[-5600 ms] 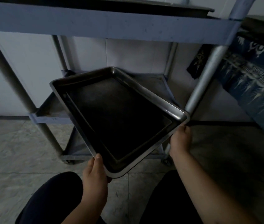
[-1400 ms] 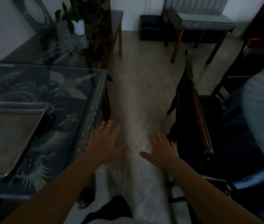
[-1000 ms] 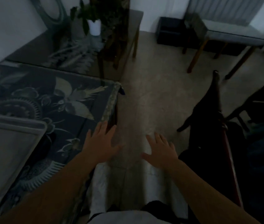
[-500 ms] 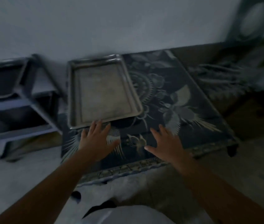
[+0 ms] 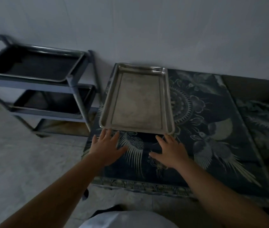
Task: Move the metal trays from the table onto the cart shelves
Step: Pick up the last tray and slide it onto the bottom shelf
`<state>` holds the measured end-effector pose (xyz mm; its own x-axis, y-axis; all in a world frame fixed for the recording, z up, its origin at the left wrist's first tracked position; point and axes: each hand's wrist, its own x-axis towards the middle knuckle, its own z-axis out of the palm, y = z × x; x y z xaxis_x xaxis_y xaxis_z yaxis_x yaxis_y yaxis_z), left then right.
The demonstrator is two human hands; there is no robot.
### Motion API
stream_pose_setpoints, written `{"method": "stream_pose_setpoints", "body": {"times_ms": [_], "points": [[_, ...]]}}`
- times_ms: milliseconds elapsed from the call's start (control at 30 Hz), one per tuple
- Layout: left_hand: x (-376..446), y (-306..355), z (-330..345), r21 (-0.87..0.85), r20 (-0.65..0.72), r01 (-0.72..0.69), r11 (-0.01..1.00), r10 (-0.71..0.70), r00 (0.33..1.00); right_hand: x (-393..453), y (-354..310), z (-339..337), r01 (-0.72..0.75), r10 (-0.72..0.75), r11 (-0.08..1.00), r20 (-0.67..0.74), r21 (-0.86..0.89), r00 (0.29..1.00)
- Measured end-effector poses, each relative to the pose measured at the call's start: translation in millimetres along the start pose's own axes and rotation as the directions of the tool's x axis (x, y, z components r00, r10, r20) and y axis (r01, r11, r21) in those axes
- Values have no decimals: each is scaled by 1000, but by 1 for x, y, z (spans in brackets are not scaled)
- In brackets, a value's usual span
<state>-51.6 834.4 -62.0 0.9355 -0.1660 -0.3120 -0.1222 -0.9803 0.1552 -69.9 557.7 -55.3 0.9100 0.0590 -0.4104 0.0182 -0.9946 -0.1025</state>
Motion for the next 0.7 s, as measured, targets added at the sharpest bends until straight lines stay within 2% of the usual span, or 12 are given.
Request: {"method": "stream_pose_setpoints", "body": {"times_ms": [267,500,567,633,700], "points": [[89,4,-10,-23,105,-85,996,87,991,36,22,-2,-97,97,995,16,0,995],[131,2,18,-36,234,-105,994,110,966,99,15,9,19,-17,998,56,-52,998],[132,1,24,-13,182,-92,996,93,979,112,16,9,35,-34,997,23,-70,999],[132,1,23,-6,134,-97,995,97,986,121,21,7,12,-12,1000,-20,7,1000],[132,0,24,-59,168,-83,995,92,982,129,28,5,-40,26,987,90,153,996]]}}
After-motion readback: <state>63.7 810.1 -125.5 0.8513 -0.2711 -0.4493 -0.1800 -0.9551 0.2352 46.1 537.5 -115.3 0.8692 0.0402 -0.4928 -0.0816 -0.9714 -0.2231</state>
